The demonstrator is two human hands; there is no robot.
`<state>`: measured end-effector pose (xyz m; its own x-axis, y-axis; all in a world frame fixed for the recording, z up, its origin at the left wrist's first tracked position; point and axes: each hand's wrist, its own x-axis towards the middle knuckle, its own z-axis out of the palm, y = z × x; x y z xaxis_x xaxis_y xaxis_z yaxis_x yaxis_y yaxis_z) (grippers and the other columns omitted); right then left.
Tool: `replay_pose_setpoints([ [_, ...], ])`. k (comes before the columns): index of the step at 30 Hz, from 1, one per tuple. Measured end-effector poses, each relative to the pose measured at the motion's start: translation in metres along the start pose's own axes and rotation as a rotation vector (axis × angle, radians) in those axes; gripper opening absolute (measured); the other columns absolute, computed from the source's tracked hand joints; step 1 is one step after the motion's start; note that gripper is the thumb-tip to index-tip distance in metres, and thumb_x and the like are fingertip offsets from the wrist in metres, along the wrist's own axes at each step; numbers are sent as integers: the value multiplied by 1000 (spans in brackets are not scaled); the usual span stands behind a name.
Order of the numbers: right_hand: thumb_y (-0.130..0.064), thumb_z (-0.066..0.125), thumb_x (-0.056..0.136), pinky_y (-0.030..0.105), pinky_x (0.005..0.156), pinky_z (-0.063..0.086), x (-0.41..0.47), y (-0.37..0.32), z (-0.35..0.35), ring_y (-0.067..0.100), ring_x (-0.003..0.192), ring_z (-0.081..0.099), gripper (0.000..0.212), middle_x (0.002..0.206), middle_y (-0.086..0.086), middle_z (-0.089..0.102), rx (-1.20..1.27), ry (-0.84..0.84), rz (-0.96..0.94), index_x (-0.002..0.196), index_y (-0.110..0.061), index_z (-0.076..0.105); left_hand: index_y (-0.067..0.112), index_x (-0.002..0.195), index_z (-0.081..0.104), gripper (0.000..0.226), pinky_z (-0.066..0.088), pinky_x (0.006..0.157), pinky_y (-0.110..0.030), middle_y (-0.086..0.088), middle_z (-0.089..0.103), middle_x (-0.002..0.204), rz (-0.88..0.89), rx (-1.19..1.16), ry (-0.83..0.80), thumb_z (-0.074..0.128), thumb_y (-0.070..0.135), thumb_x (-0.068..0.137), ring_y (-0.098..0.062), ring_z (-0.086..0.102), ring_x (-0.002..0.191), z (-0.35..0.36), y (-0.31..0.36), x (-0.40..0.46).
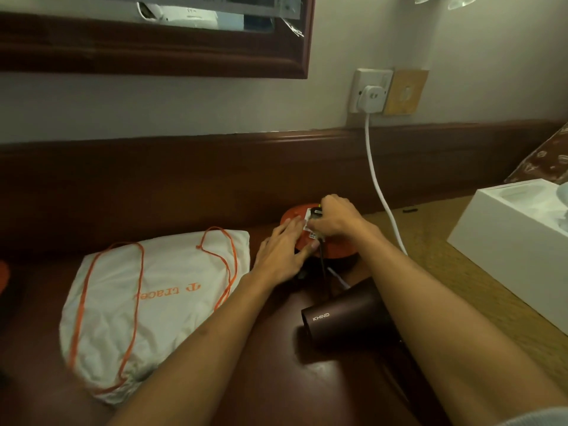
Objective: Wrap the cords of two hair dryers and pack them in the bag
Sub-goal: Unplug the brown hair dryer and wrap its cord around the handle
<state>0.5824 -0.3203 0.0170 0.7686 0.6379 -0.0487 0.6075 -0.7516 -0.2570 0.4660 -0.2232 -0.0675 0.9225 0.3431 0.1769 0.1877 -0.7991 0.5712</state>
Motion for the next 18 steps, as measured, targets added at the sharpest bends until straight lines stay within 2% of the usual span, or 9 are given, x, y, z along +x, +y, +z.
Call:
replay_pose_setpoints([
  [4, -41, 68, 89, 39, 78, 48, 1, 2, -9, 33, 109, 60, 41, 121, 12, 62, -53, -14, -25, 116, -11, 57, 33, 160, 21, 71, 19, 121, -56, 12, 15, 168, 18, 26, -41, 43, 62, 99, -13, 9, 154, -3, -3, 5],
  [7, -44, 67, 89, 38, 75, 47, 3, 3, -10, 31, 105, 62, 43, 117, 10, 63, -63, -22, -33, 115, -11, 57, 34, 160, 20, 73, 15, 122, -55, 14, 13, 168, 18, 73, -51, 46, 62, 97, -12, 8, 155, -3, -7, 7],
  [11, -41, 68, 90, 40, 81, 56, 3, 9, -19, 27, 97, 64, 40, 112, 11, 66, 84, -21, -18, 112, -8, 59, 33, 160, 18, 75, 12, 123, -54, 13, 12, 168, 12, 77, -51, 45, 63, 97, -12, 6, 155, -3, -2, 4],
  [13, -38, 68, 93, 37, 88, 54, -3, 14, -26, 28, 108, 63, 46, 125, 14, 63, 243, -11, 16, 125, -6, 57, 33, 160, 20, 75, 13, 122, -54, 12, 14, 168, -4, 85, -58, 46, 64, 96, -13, 8, 154, -5, 0, 4],
  [15, -37, 69, 94, 32, 86, 49, -15, 16, -28, 27, 114, 61, 58, 135, 15, 59, 345, -11, 28, 138, -4, 51, 31, 158, 27, 74, 19, 121, -51, 11, 20, 167, -3, 44, -71, 52, 61, 95, -15, 14, 153, -9, -1, 4],
  [17, -42, 72, 90, 30, 81, 49, -33, 13, -23, 23, 109, 63, 60, 128, 10, 64, 394, 13, -29, 135, -7, 55, 28, 149, 47, 63, 30, 117, -39, 7, 40, 159, -5, -150, 2, 64, 50, 93, -15, 32, 147, -13, -3, 4],
  [18, -45, 73, 88, 28, 78, 49, -43, 10, -19, 21, 107, 64, 58, 121, 5, 66, 412, 25, -74, 131, -10, 58, 26, 140, 59, 51, 38, 110, -31, 6, 53, 149, -35, -248, 101, 67, 44, 93, -15, 44, 140, -15, -4, 0],
])
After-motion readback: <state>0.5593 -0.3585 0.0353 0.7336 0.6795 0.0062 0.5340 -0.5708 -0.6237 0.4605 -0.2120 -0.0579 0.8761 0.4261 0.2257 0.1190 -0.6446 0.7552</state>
